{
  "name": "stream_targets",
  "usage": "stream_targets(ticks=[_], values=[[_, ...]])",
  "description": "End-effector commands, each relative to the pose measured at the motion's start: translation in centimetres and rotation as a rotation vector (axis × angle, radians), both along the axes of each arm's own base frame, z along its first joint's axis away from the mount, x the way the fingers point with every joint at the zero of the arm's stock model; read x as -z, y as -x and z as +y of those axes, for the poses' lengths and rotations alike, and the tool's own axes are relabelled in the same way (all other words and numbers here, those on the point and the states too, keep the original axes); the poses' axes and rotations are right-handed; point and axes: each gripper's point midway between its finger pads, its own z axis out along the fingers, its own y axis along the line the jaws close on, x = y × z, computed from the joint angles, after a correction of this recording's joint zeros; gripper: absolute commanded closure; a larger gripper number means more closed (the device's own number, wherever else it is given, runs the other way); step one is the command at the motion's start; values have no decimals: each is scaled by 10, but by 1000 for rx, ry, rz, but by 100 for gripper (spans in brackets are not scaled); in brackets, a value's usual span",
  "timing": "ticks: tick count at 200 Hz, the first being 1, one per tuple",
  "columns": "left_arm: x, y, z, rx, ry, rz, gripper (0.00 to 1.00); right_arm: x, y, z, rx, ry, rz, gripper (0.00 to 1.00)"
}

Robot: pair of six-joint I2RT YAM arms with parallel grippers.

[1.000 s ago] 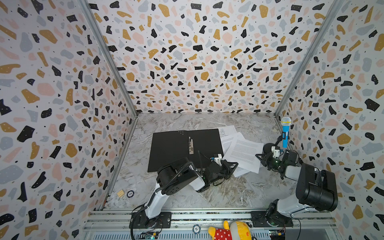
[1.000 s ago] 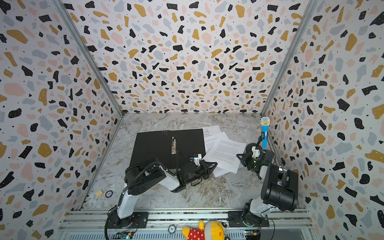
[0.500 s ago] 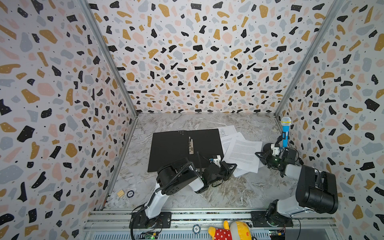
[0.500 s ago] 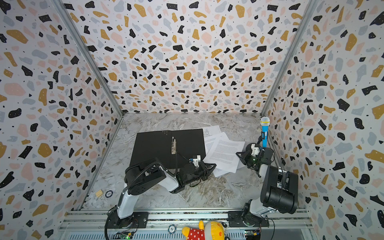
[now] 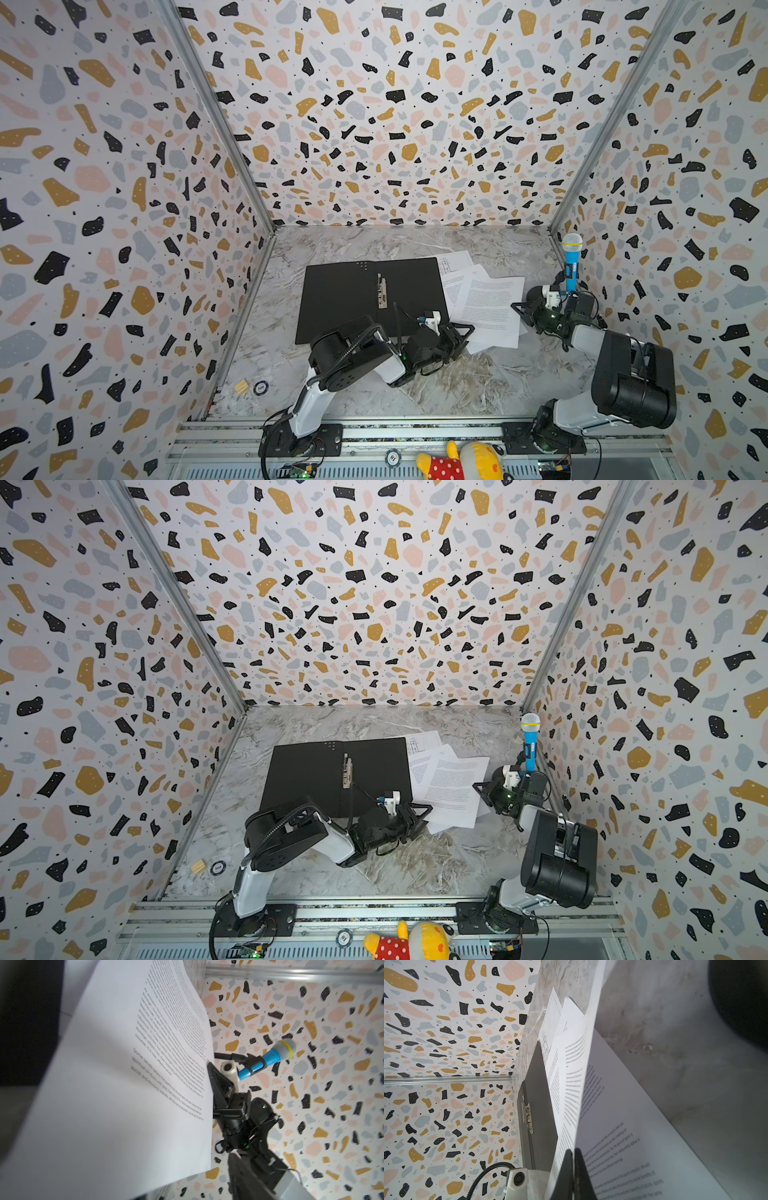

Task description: Put the files into the folder

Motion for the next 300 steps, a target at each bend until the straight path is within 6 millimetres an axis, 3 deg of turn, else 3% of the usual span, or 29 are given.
stream_targets(ticks=[1,11,60,79,118,143,162,185,196,214,245,269,300], values=[[-12,-8,18,-10,-56,-72,10,-37,-13,5,-37,38,-94,100],[-18,-10,25,-15,-79,-94,0,-48,-17,10,-53,43,-114,100],[-46,-31,65,-44,-248,-212,0,-104,-42,62,-147,66,-221,100],[-52,-43,98,-91,-335,-245,0,-125,-55,97,-211,74,-261,100],[-74,-65,184,-255,-494,-302,1,-145,-77,189,-410,53,-285,100],[-74,-77,233,-352,-594,-302,0,-167,-85,236,-517,26,-332,100],[-65,-83,259,-383,-616,-266,1,-191,-87,252,-564,5,-383,100],[-48,-89,282,-403,-626,-216,0,-206,-91,244,-553,17,-423,100],[-44,-90,290,-414,-636,-212,0,-201,-92,233,-531,26,-416,100],[-38,-92,299,-430,-665,-211,0,-176,-93,212,-488,38,-375,100],[-22,-96,303,-410,-674,-180,0,-96,-89,184,-428,133,-257,100],[-12,-98,298,-376,-666,-165,0,-47,-80,179,-434,159,-180,100],[-8,-101,298,-370,-666,-165,0,-17,-76,186,-445,152,-135,100]])
